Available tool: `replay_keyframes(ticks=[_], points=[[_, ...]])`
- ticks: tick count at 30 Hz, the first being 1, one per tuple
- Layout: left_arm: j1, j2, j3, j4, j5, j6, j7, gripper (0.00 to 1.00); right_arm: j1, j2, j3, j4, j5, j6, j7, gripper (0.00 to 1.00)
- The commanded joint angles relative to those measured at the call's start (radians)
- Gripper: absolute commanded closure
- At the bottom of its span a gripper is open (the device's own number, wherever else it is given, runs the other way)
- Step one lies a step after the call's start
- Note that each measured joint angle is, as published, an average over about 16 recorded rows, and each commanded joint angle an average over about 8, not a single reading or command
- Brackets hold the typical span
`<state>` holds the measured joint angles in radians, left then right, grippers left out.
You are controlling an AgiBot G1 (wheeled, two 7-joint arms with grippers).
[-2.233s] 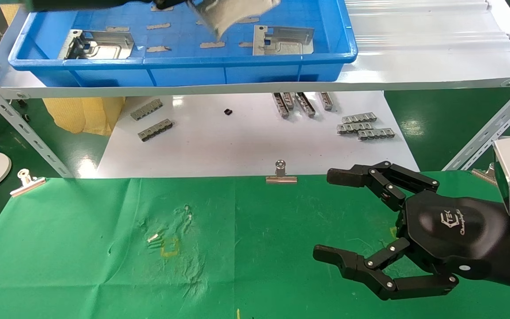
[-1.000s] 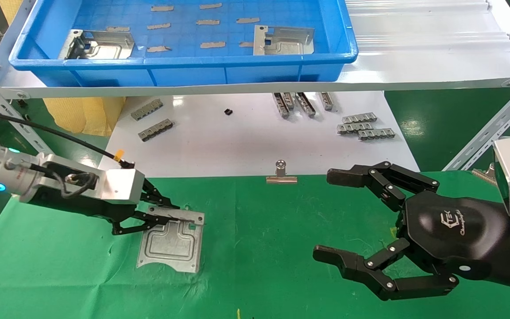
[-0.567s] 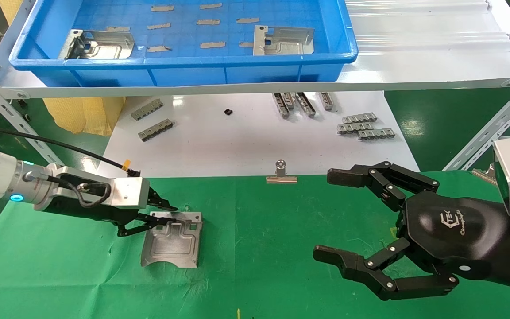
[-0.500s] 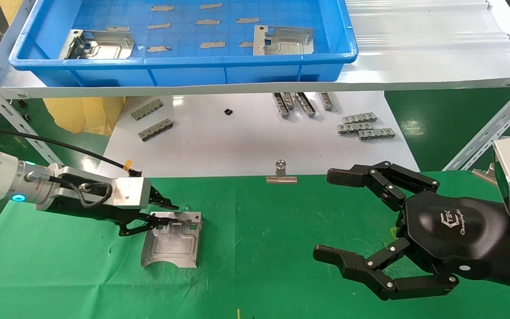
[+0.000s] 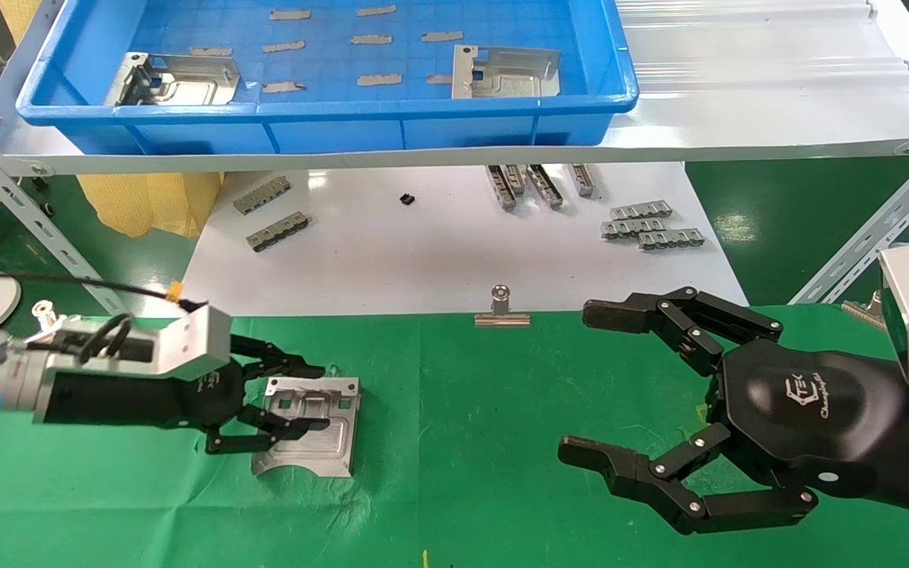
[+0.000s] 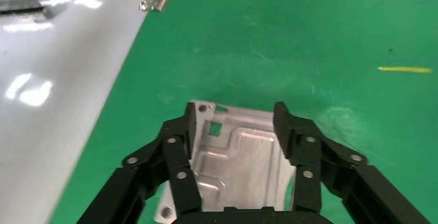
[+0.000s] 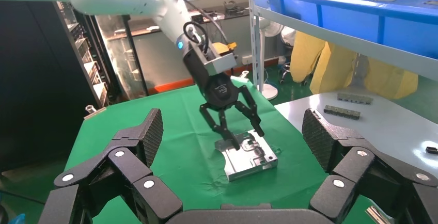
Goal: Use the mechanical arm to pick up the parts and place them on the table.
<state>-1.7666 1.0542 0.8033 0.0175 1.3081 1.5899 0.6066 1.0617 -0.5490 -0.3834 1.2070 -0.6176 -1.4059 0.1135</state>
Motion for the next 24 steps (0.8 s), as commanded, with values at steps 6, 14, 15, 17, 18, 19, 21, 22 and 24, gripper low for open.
replay_keyframes(ticks=[6, 14, 15, 17, 18, 19, 21, 22, 24], points=[[0.024, -0.012, -0.021, 0.021, -0.030, 0.012, -0.017, 0.00, 0.000, 0.000, 0.000, 0.000, 0.000, 0.000, 0.000, 0.00], [0.044, -0.026, -0.035, -0.038, -0.044, 0.004, -0.043, 0.00, 0.000, 0.000, 0.000, 0.000, 0.000, 0.000, 0.000, 0.00], [0.053, -0.032, -0.042, -0.057, -0.052, 0.002, -0.054, 0.00, 0.000, 0.000, 0.000, 0.000, 0.000, 0.000, 0.000, 0.00], [0.074, -0.046, -0.058, -0.098, -0.069, -0.001, -0.079, 0.00, 0.000, 0.000, 0.000, 0.000, 0.000, 0.000, 0.000, 0.00], [0.086, -0.053, -0.066, -0.120, -0.078, -0.002, -0.092, 0.00, 0.000, 0.000, 0.000, 0.000, 0.000, 0.000, 0.000, 0.00], [0.097, -0.060, -0.075, -0.142, -0.088, -0.004, -0.105, 0.00, 0.000, 0.000, 0.000, 0.000, 0.000, 0.000, 0.000, 0.00], [0.119, -0.075, -0.092, -0.186, -0.106, -0.008, -0.131, 0.00, 0.000, 0.000, 0.000, 0.000, 0.000, 0.000, 0.000, 0.00], [0.131, -0.082, -0.100, -0.208, -0.116, -0.009, -0.144, 0.00, 0.000, 0.000, 0.000, 0.000, 0.000, 0.000, 0.000, 0.00], [0.153, -0.096, -0.117, -0.252, -0.134, -0.013, -0.170, 0.00, 0.000, 0.000, 0.000, 0.000, 0.000, 0.000, 0.000, 0.00]])
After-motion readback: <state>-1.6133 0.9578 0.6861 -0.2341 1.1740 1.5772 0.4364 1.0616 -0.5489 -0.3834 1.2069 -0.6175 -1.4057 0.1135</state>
